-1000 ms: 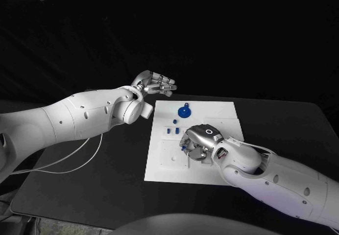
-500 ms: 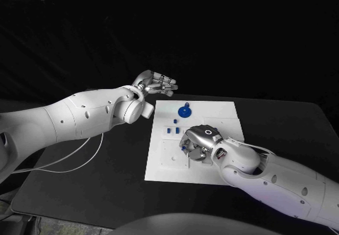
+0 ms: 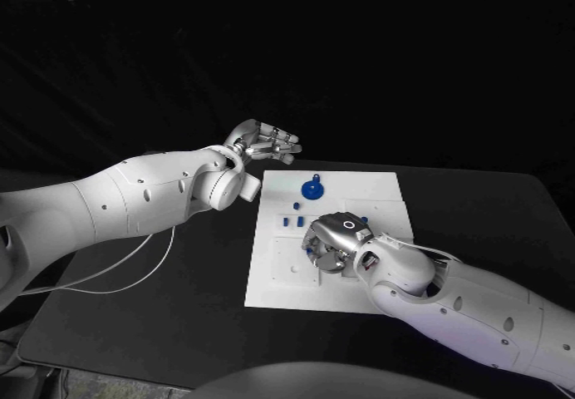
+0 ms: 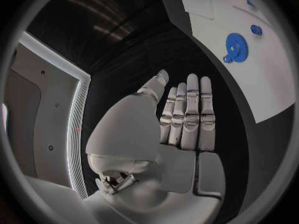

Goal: Assemble the parts on the task board

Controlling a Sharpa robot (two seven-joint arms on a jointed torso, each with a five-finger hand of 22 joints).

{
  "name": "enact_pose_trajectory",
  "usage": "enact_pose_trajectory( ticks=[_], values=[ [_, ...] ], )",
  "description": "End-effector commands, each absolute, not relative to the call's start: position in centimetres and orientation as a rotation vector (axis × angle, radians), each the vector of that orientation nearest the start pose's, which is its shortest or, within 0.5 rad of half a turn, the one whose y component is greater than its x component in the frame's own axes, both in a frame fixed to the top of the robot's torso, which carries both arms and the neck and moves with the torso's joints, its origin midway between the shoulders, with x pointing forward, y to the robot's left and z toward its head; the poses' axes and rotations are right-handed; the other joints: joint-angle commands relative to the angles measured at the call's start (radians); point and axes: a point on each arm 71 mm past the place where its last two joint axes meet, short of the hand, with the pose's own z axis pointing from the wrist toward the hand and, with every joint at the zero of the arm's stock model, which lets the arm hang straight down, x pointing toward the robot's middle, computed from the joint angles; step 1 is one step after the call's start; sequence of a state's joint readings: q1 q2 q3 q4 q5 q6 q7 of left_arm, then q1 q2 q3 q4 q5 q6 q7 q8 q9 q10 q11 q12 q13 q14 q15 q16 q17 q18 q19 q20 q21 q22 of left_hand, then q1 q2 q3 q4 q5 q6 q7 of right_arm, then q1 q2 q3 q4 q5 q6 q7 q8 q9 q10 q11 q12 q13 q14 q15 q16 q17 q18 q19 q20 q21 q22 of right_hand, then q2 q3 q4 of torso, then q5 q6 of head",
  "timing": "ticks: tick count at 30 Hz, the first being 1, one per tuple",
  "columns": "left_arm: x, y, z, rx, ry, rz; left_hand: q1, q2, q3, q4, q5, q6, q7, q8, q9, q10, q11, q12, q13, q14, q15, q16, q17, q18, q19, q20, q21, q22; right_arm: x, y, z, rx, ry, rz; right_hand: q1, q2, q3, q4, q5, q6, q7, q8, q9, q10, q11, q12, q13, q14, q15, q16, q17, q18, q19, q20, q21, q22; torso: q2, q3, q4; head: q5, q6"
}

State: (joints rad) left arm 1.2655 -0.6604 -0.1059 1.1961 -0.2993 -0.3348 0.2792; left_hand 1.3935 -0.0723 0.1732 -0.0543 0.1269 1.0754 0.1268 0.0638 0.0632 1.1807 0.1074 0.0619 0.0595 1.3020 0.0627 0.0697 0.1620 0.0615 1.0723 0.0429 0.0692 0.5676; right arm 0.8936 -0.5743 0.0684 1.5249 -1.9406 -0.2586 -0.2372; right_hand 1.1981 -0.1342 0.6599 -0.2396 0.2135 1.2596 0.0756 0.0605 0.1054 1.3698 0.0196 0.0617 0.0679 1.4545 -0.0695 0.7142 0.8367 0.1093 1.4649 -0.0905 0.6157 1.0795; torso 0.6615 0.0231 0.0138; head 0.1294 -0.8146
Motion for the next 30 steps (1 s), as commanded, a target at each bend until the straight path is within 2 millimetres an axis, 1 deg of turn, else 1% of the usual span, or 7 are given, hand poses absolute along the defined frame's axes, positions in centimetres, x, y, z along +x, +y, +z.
enact_pose_trajectory(
  ticks=[1, 2, 6, 9, 13, 22, 30],
  values=[
    [55.0, 20.9, -18.5, -0.818, 1.523, -1.254, 0.000, 0.008, -0.003, -0.003, -0.001, -0.002, 0.003, -0.001, 0.000, -0.007, -0.002, -0.002, -0.001, -0.007, 0.003, -0.003, -0.001, -0.017, -0.001, 0.004, 0.004, -0.001, 41.3, -6.5, -27.9, -0.503, 1.704, 0.652, -0.018, -0.008, -0.034, 0.009, 0.012, -0.036, 0.009, 0.002, -0.015, -0.033, 0.008, -0.001, -0.004, 0.000, 0.007, 0.003, -0.002, 0.017, 0.027, 0.003, -0.010, -0.003, 0.000, -0.0010, -0.0005, 0.000, 0.000],
    [55.0, 20.9, -18.5, -0.818, 1.524, -1.254, 0.000, 0.008, -0.003, -0.003, -0.001, -0.002, 0.003, -0.001, 0.000, -0.007, -0.002, -0.002, -0.001, -0.007, 0.003, -0.003, -0.001, -0.017, -0.001, 0.004, 0.004, -0.001, 41.3, -6.6, -27.9, -0.500, 1.704, 0.655, -0.023, -0.016, -0.053, 0.015, 0.025, -0.061, 0.014, 0.002, -0.025, -0.043, 0.012, -0.001, -0.004, 0.001, 0.010, 0.003, -0.003, 0.019, 0.028, 0.006, -0.016, -0.005, 0.000, -0.0004, -0.0004, 0.000, 0.000],
    [55.0, 20.9, -18.5, -0.818, 1.526, -1.254, -0.001, 0.009, -0.004, -0.002, -0.004, -0.002, 0.004, -0.001, 0.000, -0.007, -0.002, -0.002, 0.000, -0.007, 0.003, -0.003, -0.001, -0.017, -0.001, 0.004, 0.004, -0.003, 41.3, -6.7, -27.8, -0.472, 1.694, 0.665, -0.030, -0.038, -0.118, 0.035, 0.017, -0.106, 0.021, 0.003, -0.038, -0.095, 0.027, -0.001, -0.005, -0.001, 0.021, 0.001, -0.008, 0.037, 0.031, 0.018, -0.047, -0.018, 0.000, 0.0004, -0.0003, 0.001, 0.000],
    [55.0, 21.0, -18.5, -0.819, 1.526, -1.254, -0.001, 0.009, -0.005, -0.002, -0.004, -0.002, 0.003, -0.001, 0.000, -0.008, -0.002, -0.002, -0.001, -0.008, 0.003, -0.003, -0.001, -0.017, -0.001, 0.005, 0.004, -0.004, 41.3, -6.9, -27.6, -0.452, 1.681, 0.671, -0.031, -0.057, -0.145, 0.033, 0.009, -0.133, 0.016, 0.003, -0.039, -0.129, 0.035, -0.001, -0.005, -0.003, 0.025, 0.001, -0.010, 0.051, 0.029, 0.022, -0.070, -0.026, 0.000, 0.0009, -0.0008, 0.001, 0.000],
    [55.0, 21.0, -18.5, -0.819, 1.526, -1.254, -0.001, 0.009, -0.005, -0.002, -0.004, -0.002, 0.003, -0.001, 0.000, -0.008, -0.002, -0.002, -0.001, -0.008, 0.003, -0.003, -0.001, -0.017, -0.001, 0.005, 0.004, -0.004, 41.1, -7.1, -27.3, -0.426, 1.660, 0.681, -0.024, -0.066, -0.182, 0.034, 0.011, -0.146, 0.011, 0.003, -0.039, -0.154, 0.041, -0.001, -0.004, -0.004, 0.030, 0.001, -0.014, 0.062, 0.033, 0.030, -0.089, -0.032, 0.000, 0.0012, -0.0011, 0.001, 0.000],
    [55.0, 21.3, -18.5, -0.820, 1.522, -1.250, -0.003, 0.009, -0.007, -0.001, -0.004, -0.003, 0.004, -0.001, 0.000, -0.008, -0.001, -0.002, 0.000, -0.008, 0.004, -0.003, -0.001, -0.017, -0.001, 0.005, 0.003, -0.006, 40.7, -8.0, -26.1, -0.346, 1.615, 0.702, -0.017, -0.068, -0.196, 0.035, 0.007, -0.141, 0.011, 0.003, -0.039, -0.158, 0.042, -0.001, -0.004, -0.003, 0.031, 0.003, -0.020, 0.067, 0.040, 0.032, -0.098, -0.031, -0.001, 0.0011, -0.0024, -0.003, 0.006],
    [55.1, 21.5, -18.5, -0.822, 1.518, -1.244, -0.003, 0.009, -0.007, -0.001, -0.004, -0.003, 0.004, -0.001, 0.000, -0.008, -0.001, -0.002, 0.000, -0.008, 0.004, -0.003, -0.001, -0.017, -0.001, 0.005, 0.003, -0.006, 41.8, -10.0, -23.2, -0.249, 1.592, 0.713, -0.020, -0.072, -0.177, 0.044, 0.003, -0.141, 0.013, 0.003, -0.039, -0.142, 0.038, -0.001, -0.004, -0.001, 0.029, 0.007, -0.022, 0.066, 0.042, 0.031, -0.092, -0.025, -0.002, 0.0001, -0.0020, -0.014, 0.017]
  ],
)
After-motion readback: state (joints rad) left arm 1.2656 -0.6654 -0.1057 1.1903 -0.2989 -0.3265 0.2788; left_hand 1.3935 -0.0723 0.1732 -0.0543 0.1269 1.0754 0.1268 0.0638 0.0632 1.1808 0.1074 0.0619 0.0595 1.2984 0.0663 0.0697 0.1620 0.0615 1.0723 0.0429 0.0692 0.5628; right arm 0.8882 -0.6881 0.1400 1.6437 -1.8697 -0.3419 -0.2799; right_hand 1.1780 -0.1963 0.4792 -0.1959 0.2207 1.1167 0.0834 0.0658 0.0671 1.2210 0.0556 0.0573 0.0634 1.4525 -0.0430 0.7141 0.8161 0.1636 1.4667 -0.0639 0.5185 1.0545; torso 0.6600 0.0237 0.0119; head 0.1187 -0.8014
